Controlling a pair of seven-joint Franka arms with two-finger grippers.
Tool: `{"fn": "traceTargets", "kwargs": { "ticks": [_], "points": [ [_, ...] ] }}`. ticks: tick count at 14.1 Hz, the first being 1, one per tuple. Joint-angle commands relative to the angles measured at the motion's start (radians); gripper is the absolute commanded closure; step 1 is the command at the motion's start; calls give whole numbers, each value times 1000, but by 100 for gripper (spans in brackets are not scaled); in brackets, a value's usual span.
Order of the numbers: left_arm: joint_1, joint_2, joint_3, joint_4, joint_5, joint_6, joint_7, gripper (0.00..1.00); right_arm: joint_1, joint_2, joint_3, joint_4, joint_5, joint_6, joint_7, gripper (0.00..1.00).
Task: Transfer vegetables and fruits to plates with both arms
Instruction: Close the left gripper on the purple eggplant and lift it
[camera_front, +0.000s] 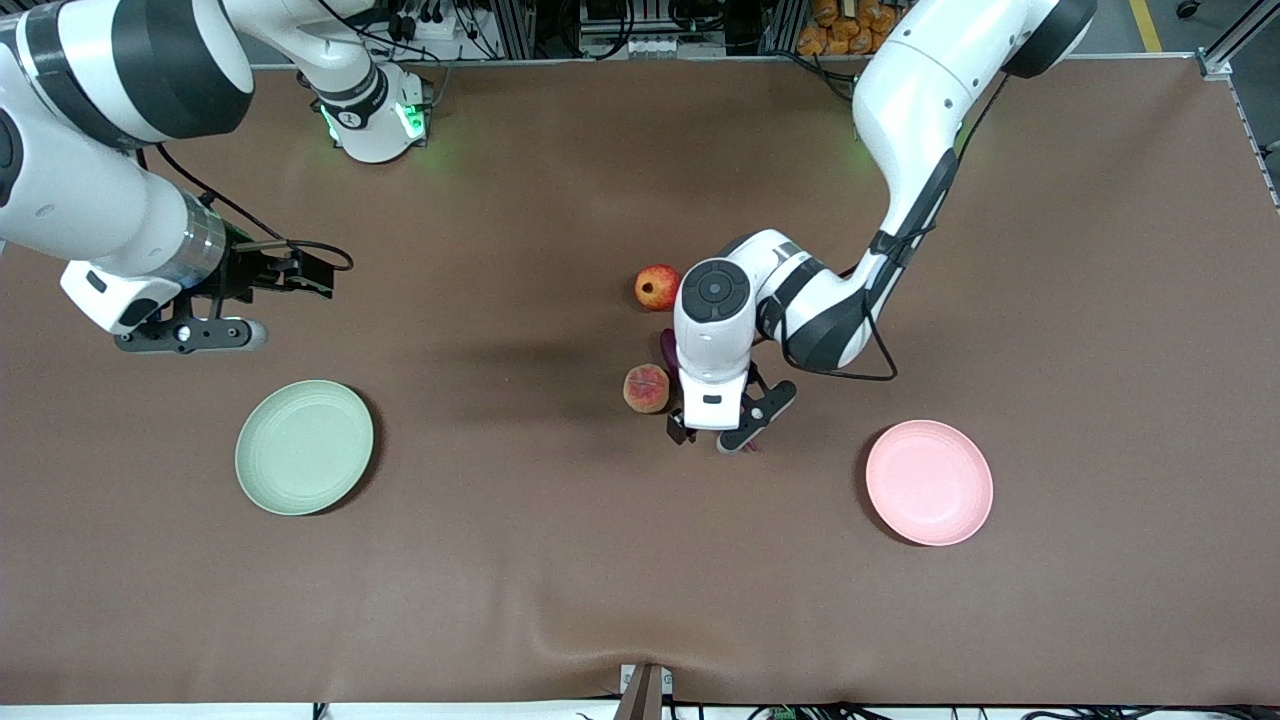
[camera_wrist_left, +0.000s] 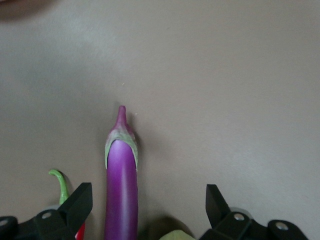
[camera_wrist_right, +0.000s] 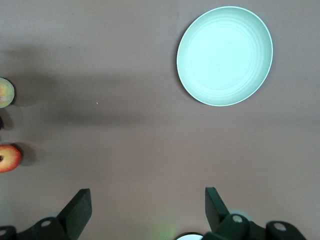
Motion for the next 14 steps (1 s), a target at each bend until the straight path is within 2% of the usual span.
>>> {"fn": "traceTargets", "kwargs": {
  "ticks": [1,5,7,8,9,10,11,14],
  "points": [
    [-15,45,11,14,29,-1,-90,0,18,-2,-1,-7,-17,13,17,0],
    [-17,105,11,13,21,1,-103,3,20,9,-3,-7,-19,13,21,0],
    [-15,111,11,13,22,1,-111,12,20,13,-1,-7,-19,15,34,0],
    [-14,111,9,11,18,1,-112,19,26,15,-3,-8,-19,13,34,0],
    [-14,111,9,11,16,1,-109,40,24,15,-3,-11,-19,12,34,0],
    [-11,108,9,11,16,1,-94,83,23,15,-3,-23,-19,12,34,0],
    [-9,104,11,10,24,1,-72,100,18,16,-3,-28,-19,10,34,0],
    [47,44,0,11,18,-57,81,100,14,16,-3,-28,-19,12,34,0]
  ]
}}
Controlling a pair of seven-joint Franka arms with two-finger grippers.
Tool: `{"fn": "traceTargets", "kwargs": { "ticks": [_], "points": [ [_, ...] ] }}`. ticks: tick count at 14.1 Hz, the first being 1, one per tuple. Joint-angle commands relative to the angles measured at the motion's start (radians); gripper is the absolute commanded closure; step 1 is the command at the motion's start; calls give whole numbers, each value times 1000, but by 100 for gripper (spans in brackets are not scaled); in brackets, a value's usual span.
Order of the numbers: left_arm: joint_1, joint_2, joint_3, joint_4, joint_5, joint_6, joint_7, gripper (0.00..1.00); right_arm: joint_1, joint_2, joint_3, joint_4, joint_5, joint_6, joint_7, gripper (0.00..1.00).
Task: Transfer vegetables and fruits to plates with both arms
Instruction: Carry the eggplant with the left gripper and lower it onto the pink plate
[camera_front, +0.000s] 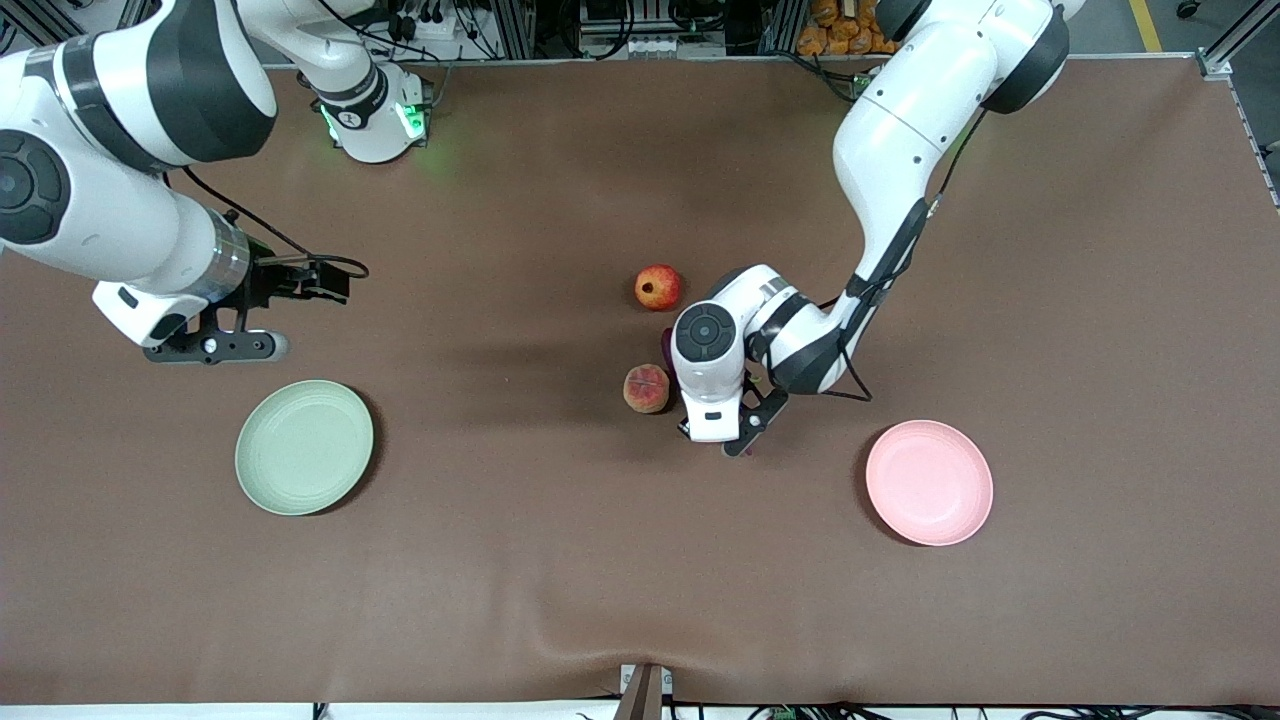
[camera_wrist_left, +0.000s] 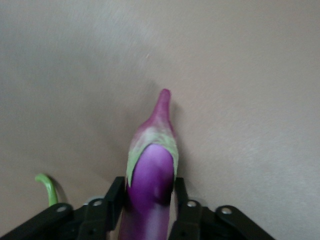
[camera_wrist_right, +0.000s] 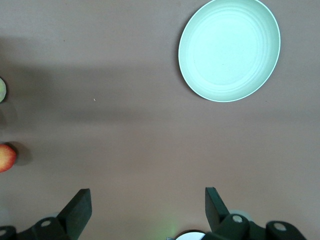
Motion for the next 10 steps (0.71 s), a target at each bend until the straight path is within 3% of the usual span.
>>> {"fn": "traceTargets", "kwargs": {
  "ticks": [1,6,10],
  "points": [
    [62,-95,-11,-4,13,-102,142,100,3,-8,-1,-9,-17,3,17,0],
    [203,-244,-11,-4,-45,-209,474,100,6,-6,-1,-9,-17,4,20,0],
    [389,-239,-9,-4,-41,-231,765,100,8,-6,-1,-9,-17,4,20,0]
  ]
}}
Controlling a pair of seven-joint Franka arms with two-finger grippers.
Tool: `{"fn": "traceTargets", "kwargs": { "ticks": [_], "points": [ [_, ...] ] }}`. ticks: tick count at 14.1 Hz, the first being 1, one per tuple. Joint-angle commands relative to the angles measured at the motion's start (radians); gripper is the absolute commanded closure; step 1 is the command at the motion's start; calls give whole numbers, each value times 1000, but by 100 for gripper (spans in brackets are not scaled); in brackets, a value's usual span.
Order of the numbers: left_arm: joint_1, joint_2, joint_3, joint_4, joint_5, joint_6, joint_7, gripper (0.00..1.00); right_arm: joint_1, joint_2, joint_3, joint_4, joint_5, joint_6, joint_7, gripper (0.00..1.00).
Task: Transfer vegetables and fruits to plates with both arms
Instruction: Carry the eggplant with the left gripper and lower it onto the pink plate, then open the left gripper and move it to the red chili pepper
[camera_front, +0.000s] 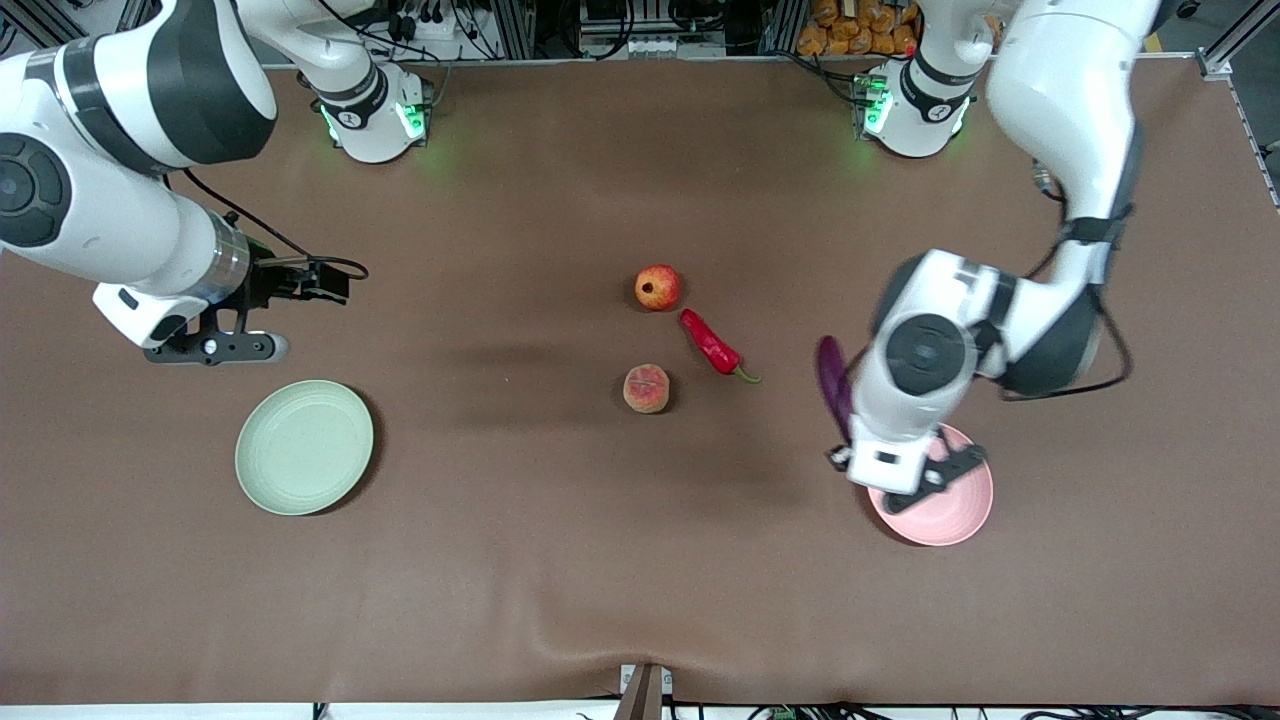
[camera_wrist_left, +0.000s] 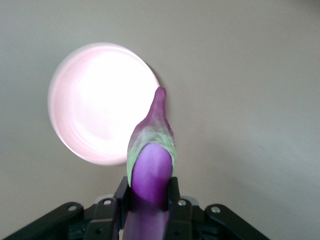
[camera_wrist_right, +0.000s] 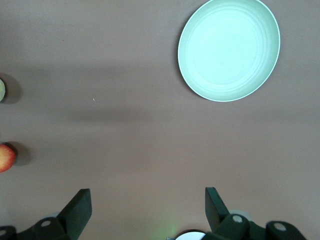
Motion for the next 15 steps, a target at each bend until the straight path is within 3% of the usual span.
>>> {"fn": "traceTargets", "kwargs": {
  "ticks": [1,8,9,11,12,13,15],
  "points": [
    [112,23,-10,-23,-11,23,142,100,8,-6,-1,-8,-17,4,19,0],
    [163,118,1,-50,-6,149,150,100,11,-6,-1,-8,-17,4,19,0],
    [164,120,1,-52,-6,149,150,83,11,-6,-1,-8,-17,4,19,0],
    [172,120,2,-50,-3,149,170,59,12,-6,-1,-7,-17,4,19,0],
    [178,118,1,-50,-2,149,202,37,14,-5,-1,-8,-17,3,22,0],
    [189,117,1,-50,-2,149,231,0,14,-6,-1,-8,-17,3,31,0],
    [195,99,1,-40,-14,135,226,0,20,-5,-1,-8,-17,-3,34,0]
  ]
}}
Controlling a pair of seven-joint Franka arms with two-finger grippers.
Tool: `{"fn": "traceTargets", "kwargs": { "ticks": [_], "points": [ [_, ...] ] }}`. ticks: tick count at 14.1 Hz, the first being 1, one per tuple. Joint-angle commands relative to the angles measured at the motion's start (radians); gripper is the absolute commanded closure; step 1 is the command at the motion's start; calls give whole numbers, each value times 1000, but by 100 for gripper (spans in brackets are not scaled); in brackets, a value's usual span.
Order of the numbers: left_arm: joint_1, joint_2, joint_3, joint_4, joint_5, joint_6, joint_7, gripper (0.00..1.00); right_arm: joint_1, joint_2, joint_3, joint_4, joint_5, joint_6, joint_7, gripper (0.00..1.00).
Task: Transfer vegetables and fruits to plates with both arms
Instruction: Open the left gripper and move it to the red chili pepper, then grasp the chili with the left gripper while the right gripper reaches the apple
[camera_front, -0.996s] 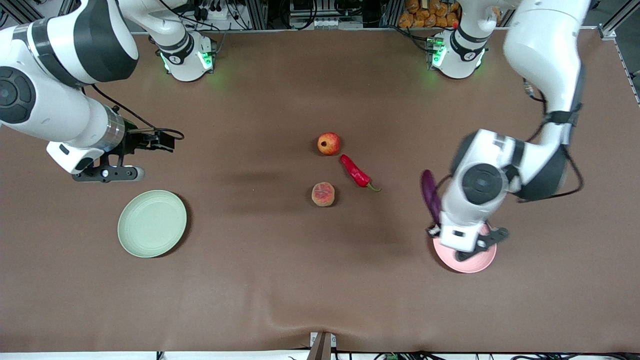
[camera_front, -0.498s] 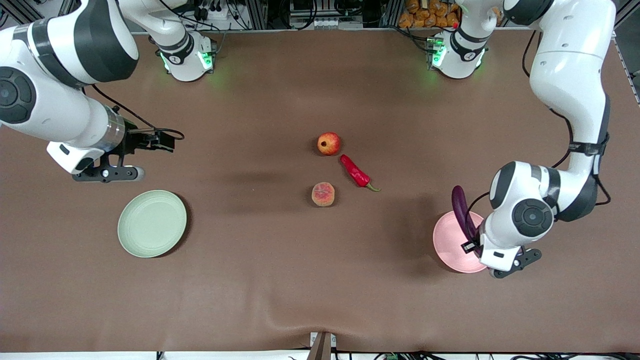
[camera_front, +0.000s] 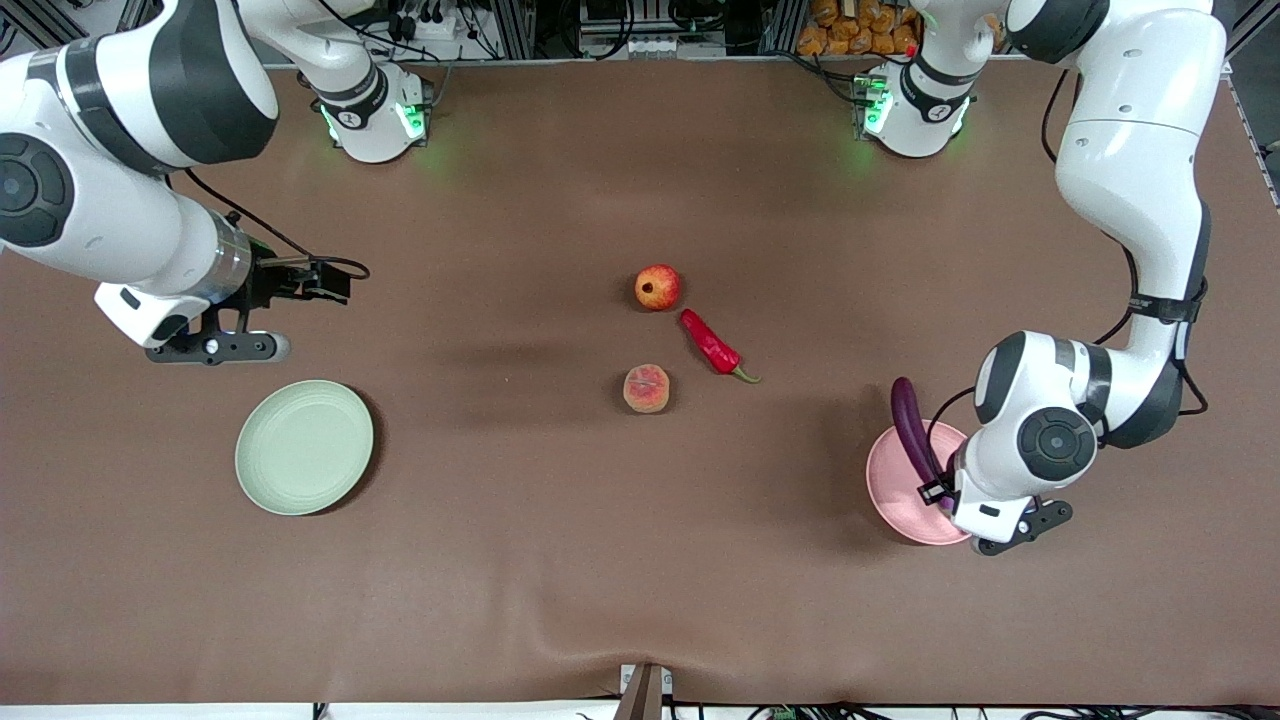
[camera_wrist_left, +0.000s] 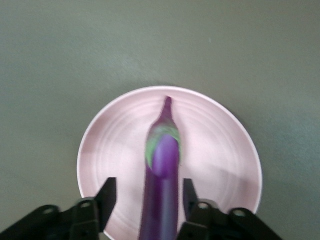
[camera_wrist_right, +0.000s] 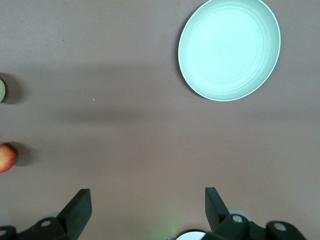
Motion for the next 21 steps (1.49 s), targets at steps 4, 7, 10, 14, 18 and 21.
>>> {"fn": "traceTargets", "kwargs": {
  "ticks": [4,7,10,14,18,21],
  "points": [
    [-13,-103,-38,-14,-38,-129,-15,0,37,-6,-4,-6,-15,-4,44,0],
    [-48,-99,-151,-21,-92,-184,-321,0,42,-8,-2,-5,-11,-4,45,0],
    [-172,-84,-180,-66,-92,-181,-601,0,63,-8,-2,-3,-3,-6,47,0],
    [-296,-67,-180,-179,-92,-55,-949,0,126,-8,-2,-3,-3,-6,122,0],
    [-370,-59,-179,-231,-90,61,-1126,0,173,-8,-2,-6,-3,-6,180,0],
    [-390,-61,-176,-316,-75,130,-1126,0,201,11,-2,-6,-2,6,196,0]
  ]
}}
